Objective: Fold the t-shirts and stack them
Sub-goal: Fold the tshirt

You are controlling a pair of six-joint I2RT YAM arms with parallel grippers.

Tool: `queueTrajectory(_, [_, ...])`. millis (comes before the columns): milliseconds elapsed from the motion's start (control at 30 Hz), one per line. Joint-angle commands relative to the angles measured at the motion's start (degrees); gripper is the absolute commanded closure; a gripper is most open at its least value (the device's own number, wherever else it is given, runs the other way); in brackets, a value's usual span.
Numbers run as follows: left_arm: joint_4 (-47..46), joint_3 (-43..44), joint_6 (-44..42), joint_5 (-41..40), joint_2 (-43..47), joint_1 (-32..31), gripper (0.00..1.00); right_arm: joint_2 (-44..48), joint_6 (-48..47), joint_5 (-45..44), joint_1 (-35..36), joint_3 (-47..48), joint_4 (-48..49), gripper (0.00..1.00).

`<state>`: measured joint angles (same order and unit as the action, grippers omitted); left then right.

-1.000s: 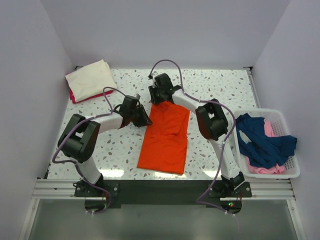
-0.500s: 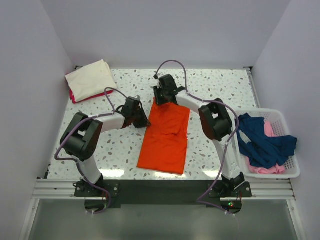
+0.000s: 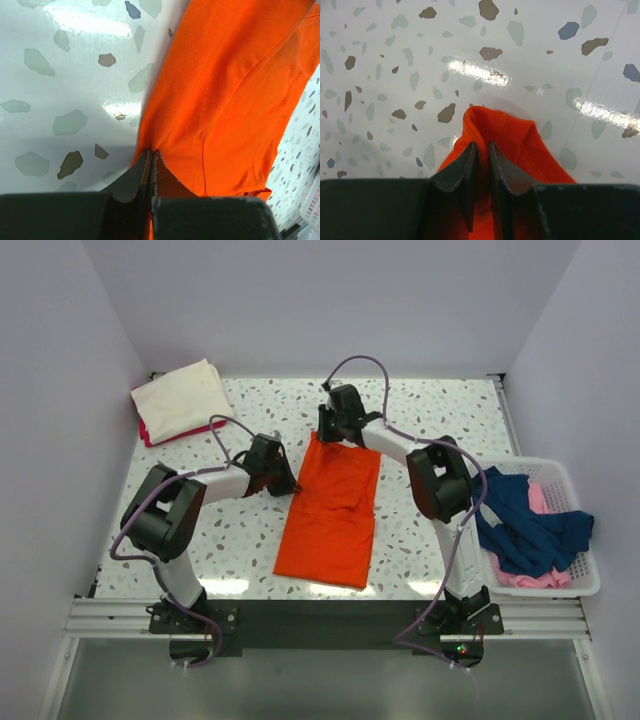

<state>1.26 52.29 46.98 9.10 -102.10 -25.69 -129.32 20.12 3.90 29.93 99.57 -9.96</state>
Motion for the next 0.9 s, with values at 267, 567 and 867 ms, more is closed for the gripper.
queueTrajectory(267, [2.52,0.0,-0.84,-2.34,-2.22,-0.41,1.0,5.12,2.91,-3.81,-0.31,-3.76,5.03,0.49])
queueTrajectory(567, [2.79,0.88,-1.19,-2.07,-2.22,-0.41,1.0,12.42,3.52,-12.06,-0.4,-6.67,0.82,0.49])
queueTrajectory(867, [2.96,1.41,-1.37,-1.81,-2.48,-0.41,1.0,17.6,7.3,-20.42,-0.75,-10.27,-8.32,0.5])
